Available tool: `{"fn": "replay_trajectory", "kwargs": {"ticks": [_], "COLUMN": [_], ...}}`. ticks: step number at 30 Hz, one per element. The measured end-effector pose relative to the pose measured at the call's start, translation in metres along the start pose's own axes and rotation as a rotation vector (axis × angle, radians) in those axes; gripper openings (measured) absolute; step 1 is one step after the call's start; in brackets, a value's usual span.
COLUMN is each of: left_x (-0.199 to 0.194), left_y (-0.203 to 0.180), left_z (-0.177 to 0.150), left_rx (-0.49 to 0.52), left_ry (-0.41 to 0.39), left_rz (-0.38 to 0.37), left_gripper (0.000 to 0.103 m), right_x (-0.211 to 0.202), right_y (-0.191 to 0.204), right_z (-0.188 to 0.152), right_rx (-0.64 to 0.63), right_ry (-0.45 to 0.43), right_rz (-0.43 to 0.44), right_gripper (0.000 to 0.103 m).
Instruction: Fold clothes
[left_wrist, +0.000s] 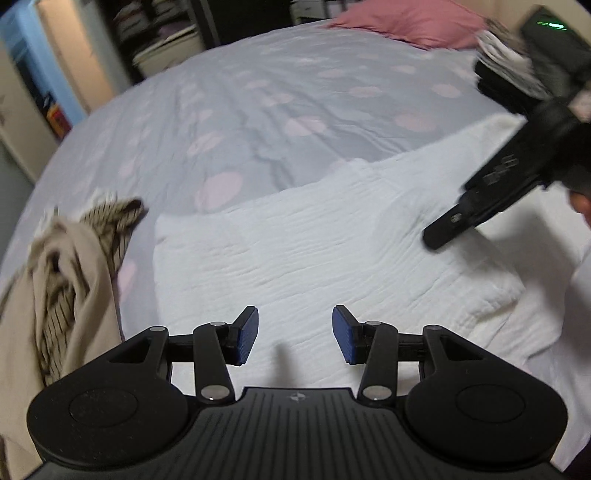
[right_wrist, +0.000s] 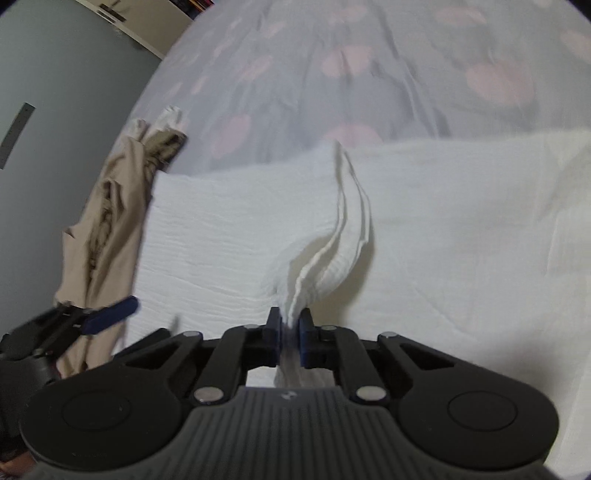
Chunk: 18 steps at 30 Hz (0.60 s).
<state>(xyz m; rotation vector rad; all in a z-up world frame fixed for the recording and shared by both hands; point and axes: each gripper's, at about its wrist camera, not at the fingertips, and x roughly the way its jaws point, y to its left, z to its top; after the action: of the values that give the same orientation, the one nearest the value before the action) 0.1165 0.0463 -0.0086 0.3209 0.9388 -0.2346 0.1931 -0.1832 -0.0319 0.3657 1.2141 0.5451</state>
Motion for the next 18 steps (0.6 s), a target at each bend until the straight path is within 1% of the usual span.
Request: {"fn": "replay_trajectory", "kwargs": {"ticks": [5,11,13,18], "left_x": [-0.004,-0.008,-0.007,-0.006], "left_y": [0.014,0.02,0.017,0.003], "left_z": [0.001,0.005,0.005,0.006], "left_rx": [-0.039,-0.067,-0.06,-0.004], "left_ry": [-0.02,-0.04,-0.036,-0.038], "left_rz": [0.03,0.017,0.006,-0.013], "left_gripper": [0.042,0.044,0.044,0.044], "right_x": [-0.043,-0.097,-0.109,-0.148], "right_y": [0.014,0.01,0.004,-0.022], "right_z": [0.01,0.015,0.016,0.016], "right_rx": [-0.028,-0.046,-0.04,-0.01], "right_ry": [-0.075,-0.15,-0.167,-0.215], "right_rz": [-0.001,-0.041,-0.065,-0.137], "right_gripper": [0.01,0.01,0.01,0.01]}}
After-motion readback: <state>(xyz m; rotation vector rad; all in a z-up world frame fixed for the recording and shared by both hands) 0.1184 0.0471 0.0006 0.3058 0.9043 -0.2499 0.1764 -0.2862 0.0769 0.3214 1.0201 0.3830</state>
